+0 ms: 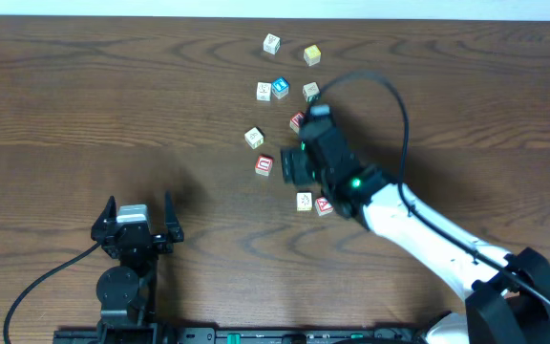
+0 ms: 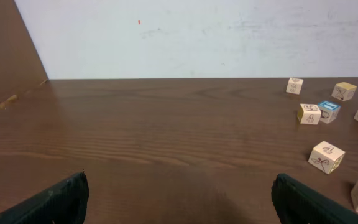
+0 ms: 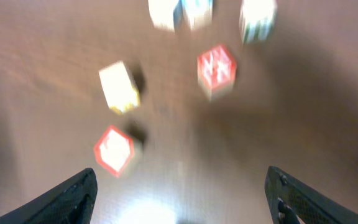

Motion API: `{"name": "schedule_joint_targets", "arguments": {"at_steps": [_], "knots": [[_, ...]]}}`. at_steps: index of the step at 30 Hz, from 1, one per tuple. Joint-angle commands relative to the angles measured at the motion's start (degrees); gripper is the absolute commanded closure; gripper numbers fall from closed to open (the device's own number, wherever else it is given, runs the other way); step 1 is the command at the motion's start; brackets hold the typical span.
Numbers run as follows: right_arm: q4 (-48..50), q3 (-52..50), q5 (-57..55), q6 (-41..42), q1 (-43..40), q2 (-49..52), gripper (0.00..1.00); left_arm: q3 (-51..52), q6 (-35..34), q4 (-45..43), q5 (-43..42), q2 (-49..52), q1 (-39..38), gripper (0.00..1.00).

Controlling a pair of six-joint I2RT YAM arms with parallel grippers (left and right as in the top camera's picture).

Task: Lift 4 blocks

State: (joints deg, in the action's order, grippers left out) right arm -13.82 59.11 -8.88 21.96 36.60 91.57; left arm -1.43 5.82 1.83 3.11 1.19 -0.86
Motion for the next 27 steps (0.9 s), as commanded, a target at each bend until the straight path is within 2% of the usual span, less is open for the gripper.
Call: {"name": "schedule_joint_targets", "arguments": {"at_steps": [1,5,8,12,16,27], "knots": [[0.02,5.09,0.17,-6.27,-2.71,3.78,0.16,1.2,-0.09,2.14,0.31,-0.15,-0.09,0.06],[0.28,11.19,0.55,-11.28,-4.37,11.72,0.16,1.2,-0.09,2.14,0.31,-0.15,-0.09,0.06],[-0.68,16.37,4.94,-17.33,-4.96,18.38,0.16,1.2,-0.09,2.14,0.31,-0.15,-0.09,0.06],[-1.38,21.84,4.7,-19.5,-5.4,24.22,0.17,1.2,-0.09,2.14,0.31,-0.15,-0.09,0.06],[-1.03,25.11,4.46,-21.16,-6.71,27.45,0.23,1.2,-0.09,2.14,0.31,-0.15,-0.09,0.06],[-0.9,25.38,8.55,-24.48,-11.69,31.39,0.27,1.2,-0.09,2.14,0.31,-0.15,-0.09,0.06]]}}
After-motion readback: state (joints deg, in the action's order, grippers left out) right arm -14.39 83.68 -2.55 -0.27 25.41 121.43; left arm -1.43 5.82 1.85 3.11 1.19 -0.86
